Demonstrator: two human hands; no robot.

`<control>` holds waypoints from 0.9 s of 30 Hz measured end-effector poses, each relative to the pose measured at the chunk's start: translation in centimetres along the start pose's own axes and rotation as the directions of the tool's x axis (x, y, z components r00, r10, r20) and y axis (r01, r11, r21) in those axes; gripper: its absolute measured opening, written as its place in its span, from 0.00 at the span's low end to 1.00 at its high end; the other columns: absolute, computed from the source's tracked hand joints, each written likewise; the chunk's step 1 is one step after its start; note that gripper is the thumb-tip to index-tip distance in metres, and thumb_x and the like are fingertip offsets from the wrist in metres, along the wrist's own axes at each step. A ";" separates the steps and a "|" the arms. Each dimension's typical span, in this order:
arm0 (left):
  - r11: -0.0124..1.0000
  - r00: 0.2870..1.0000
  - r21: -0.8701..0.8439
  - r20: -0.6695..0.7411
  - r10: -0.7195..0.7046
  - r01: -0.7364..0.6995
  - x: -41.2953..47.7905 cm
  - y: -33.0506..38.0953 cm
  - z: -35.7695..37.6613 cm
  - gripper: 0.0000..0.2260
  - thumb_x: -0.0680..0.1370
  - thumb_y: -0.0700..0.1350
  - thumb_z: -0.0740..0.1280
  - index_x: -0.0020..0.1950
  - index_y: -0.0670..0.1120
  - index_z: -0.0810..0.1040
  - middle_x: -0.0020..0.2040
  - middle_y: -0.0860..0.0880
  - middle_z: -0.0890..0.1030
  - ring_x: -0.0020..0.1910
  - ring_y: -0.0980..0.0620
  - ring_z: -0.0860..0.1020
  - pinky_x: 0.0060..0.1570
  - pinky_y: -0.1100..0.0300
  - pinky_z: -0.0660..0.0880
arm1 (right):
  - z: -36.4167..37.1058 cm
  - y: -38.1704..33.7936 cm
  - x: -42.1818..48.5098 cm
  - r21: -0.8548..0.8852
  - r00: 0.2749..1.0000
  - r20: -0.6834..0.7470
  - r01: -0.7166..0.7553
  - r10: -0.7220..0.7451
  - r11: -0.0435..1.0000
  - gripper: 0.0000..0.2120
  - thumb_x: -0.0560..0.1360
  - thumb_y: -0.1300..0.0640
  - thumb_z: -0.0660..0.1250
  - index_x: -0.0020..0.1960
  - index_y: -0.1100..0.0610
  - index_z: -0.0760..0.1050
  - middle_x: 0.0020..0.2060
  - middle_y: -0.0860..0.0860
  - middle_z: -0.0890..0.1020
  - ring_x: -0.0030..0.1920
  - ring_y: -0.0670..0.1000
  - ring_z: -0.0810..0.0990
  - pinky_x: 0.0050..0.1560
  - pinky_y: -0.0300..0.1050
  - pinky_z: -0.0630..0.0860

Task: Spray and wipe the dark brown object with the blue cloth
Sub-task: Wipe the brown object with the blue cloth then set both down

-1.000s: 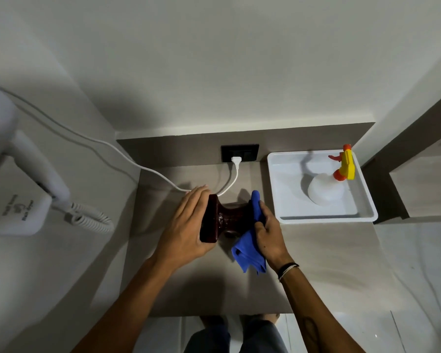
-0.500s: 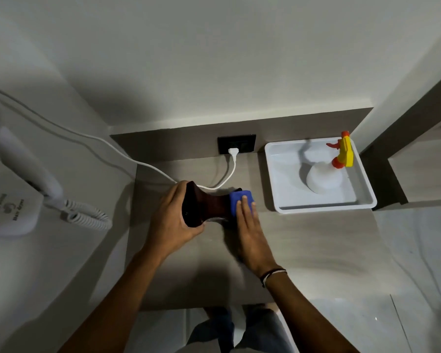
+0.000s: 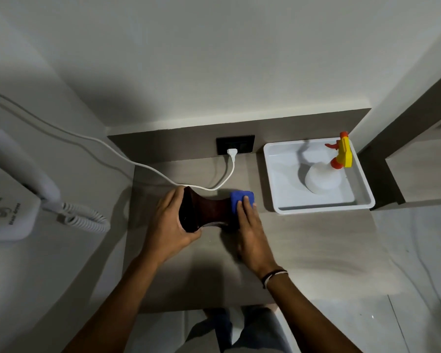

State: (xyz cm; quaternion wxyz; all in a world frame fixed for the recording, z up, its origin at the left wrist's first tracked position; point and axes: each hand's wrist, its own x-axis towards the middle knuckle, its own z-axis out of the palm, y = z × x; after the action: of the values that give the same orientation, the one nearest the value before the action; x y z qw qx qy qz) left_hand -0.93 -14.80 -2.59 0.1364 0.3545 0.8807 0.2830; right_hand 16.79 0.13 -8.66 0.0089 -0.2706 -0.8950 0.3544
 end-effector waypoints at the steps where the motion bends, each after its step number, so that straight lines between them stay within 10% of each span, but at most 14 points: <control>1: 1.000 1.000 0.009 0.009 0.009 -0.009 0.2 0.4 0.1 0.50 0.62 0.45 0.86 0.81 0.42 0.67 0.75 0.43 0.73 0.74 0.42 0.71 0.72 0.51 0.71 | 0.2 -1.4 -0.3 0.100 0.999 -0.020 0.051 -0.050 0.994 0.43 0.81 0.70 0.64 0.87 0.56 0.43 0.87 0.49 0.39 0.88 0.53 0.40 0.87 0.56 0.54; 4: 0.998 0.998 0.002 0.010 0.061 -0.061 0.4 1.2 0.3 0.44 0.62 0.46 0.84 0.75 0.44 0.72 0.69 0.45 0.78 0.68 0.43 0.76 0.69 0.42 0.75 | 1.5 -6.1 -1.5 0.364 0.973 -0.082 0.230 -0.215 0.902 0.38 0.83 0.64 0.55 0.88 0.51 0.42 0.88 0.44 0.43 0.88 0.47 0.44 0.87 0.45 0.46; 7: 0.998 0.999 0.037 0.011 0.043 -0.043 0.1 0.7 0.0 0.45 0.61 0.45 0.85 0.75 0.44 0.72 0.68 0.44 0.78 0.67 0.42 0.76 0.67 0.43 0.76 | 2.0 -5.0 -1.1 0.147 0.942 -0.105 0.330 -0.317 0.932 0.46 0.78 0.70 0.61 0.87 0.53 0.39 0.88 0.52 0.41 0.88 0.54 0.42 0.88 0.51 0.48; 10: 0.998 1.000 0.056 0.013 -0.006 0.005 -0.3 0.1 -0.2 0.50 0.61 0.46 0.86 0.80 0.44 0.68 0.74 0.43 0.74 0.72 0.42 0.72 0.70 0.50 0.73 | 0.8 -0.2 -0.6 -0.106 0.993 0.032 0.119 -0.116 0.987 0.47 0.79 0.70 0.67 0.87 0.57 0.40 0.85 0.52 0.34 0.86 0.56 0.36 0.87 0.57 0.54; 13: 1.000 1.000 0.011 0.013 -0.010 0.010 -0.1 0.3 -0.2 0.49 0.62 0.51 0.86 0.80 0.47 0.68 0.73 0.46 0.75 0.72 0.44 0.73 0.70 0.49 0.74 | -0.8 2.0 -0.7 0.133 0.997 -0.050 -0.055 0.062 0.990 0.39 0.82 0.70 0.64 0.87 0.60 0.49 0.87 0.57 0.51 0.87 0.59 0.54 0.86 0.57 0.60; 19: 0.947 0.972 -0.226 -0.003 -0.234 0.228 -0.1 1.6 -1.3 0.34 0.60 0.69 0.81 0.61 0.57 0.78 0.57 0.56 0.84 0.57 0.54 0.83 0.56 0.50 0.82 | -1.4 1.4 -0.4 0.815 0.916 0.038 -0.259 0.399 0.518 0.30 0.80 0.78 0.53 0.75 0.56 0.72 0.68 0.56 0.81 0.67 0.53 0.82 0.68 0.41 0.81; 21: 0.930 0.957 -0.234 0.008 -0.289 0.283 0.3 2.1 -2.0 0.33 0.61 0.76 0.77 0.57 0.56 0.79 0.52 0.55 0.86 0.52 0.53 0.85 0.54 0.45 0.83 | -1.5 1.1 0.0 0.883 0.889 0.111 -0.293 0.444 0.367 0.27 0.81 0.76 0.53 0.72 0.57 0.76 0.66 0.60 0.82 0.67 0.62 0.82 0.70 0.55 0.81; 27: 0.937 0.935 -0.196 0.271 -0.230 0.287 -0.3 2.7 -3.4 0.57 0.60 0.78 0.75 0.84 0.63 0.57 0.78 0.51 0.73 0.75 0.50 0.73 0.75 0.47 0.71 | -2.1 1.4 1.3 0.870 0.833 0.226 -0.406 0.505 0.280 0.20 0.82 0.73 0.54 0.63 0.59 0.80 0.63 0.70 0.82 0.63 0.70 0.83 0.72 0.67 0.78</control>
State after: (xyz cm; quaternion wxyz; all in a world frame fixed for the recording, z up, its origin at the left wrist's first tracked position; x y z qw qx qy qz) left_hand -0.76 -14.76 1.74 0.3203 0.2483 0.8571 0.3181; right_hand 16.78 2.92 -8.23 0.0908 -0.4832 -0.4500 0.7455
